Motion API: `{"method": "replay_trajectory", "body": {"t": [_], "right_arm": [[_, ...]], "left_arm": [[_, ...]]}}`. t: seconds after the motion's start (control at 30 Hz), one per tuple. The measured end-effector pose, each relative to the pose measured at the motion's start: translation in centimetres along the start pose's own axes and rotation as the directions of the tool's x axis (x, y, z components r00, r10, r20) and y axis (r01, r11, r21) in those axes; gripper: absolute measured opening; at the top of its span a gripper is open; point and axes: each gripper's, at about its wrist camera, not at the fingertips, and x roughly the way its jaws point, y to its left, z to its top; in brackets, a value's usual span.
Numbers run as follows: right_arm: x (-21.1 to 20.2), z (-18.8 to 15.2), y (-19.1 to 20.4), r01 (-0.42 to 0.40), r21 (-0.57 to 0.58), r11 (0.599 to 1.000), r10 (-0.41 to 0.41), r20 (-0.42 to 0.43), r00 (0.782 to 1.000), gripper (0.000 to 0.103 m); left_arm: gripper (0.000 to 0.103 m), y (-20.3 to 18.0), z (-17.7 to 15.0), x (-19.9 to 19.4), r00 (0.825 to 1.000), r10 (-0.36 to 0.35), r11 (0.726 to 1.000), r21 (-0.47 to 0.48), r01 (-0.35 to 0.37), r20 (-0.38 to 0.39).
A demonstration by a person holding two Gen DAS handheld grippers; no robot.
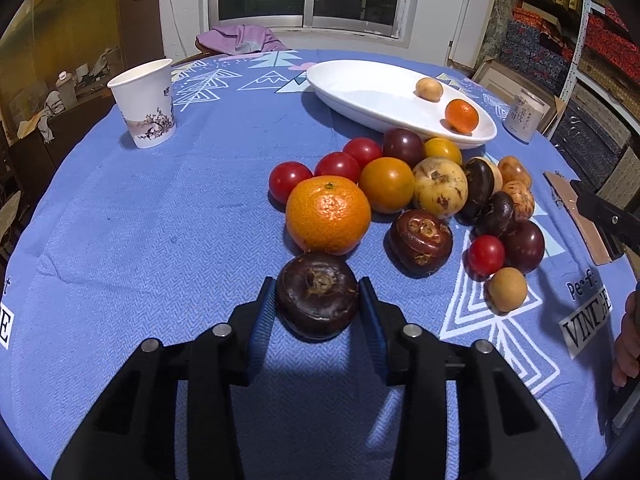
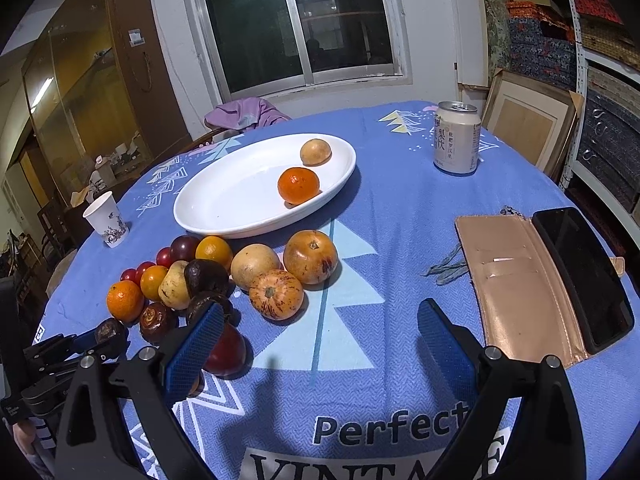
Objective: Organize fruits
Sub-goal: 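Lower the left gripper onto the dark purple fruit and close, then lift the dark fruit with the left gripper while the right gripper grasps a red plum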
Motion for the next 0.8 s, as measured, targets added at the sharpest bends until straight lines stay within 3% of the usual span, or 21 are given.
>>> {"method": "replay_trajectory", "body": {"t": [0.2,0.37,0.5,0.63,0.8], "right_arm": [[0.0,-0.2,0.4,-0.015,-0.028,0.999,0.014,-0.009,1.000,0.099],[-0.2,-1.4,3.6,-0.040,-0.189,0.981,0.039,-0.011,0.999,0.097],[0.3,-2.6,5.8,-0.070,-0.285,0.956,0.059,-0.049,0.997,0.083],[1.4,-3.0,6.3,-0.109,-0.287,0.952,0.080,-0.111,0.991,0.064],[1.9,-2.8,5.9,-0.129,-0.253,0.959,0.099,-0.128,0.987,0.059]], "left_arm": [[0.041,-0.1,0.0,0.0,1.000,0.008,1.000,0.006,-0.008,-0.001],[0.041,0.1,0.0,0.0,0.999,0.037,0.999,-0.006,-0.037,0.004],[0.041,0.3,0.0,-0.1,0.999,0.048,0.999,-0.010,-0.048,0.003],[0.041,0.2,0.0,-0.1,0.999,0.054,0.999,-0.005,-0.054,0.003],[0.041,0.2,0.0,-0.1,0.998,0.058,0.998,-0.002,-0.058,0.002]]}}
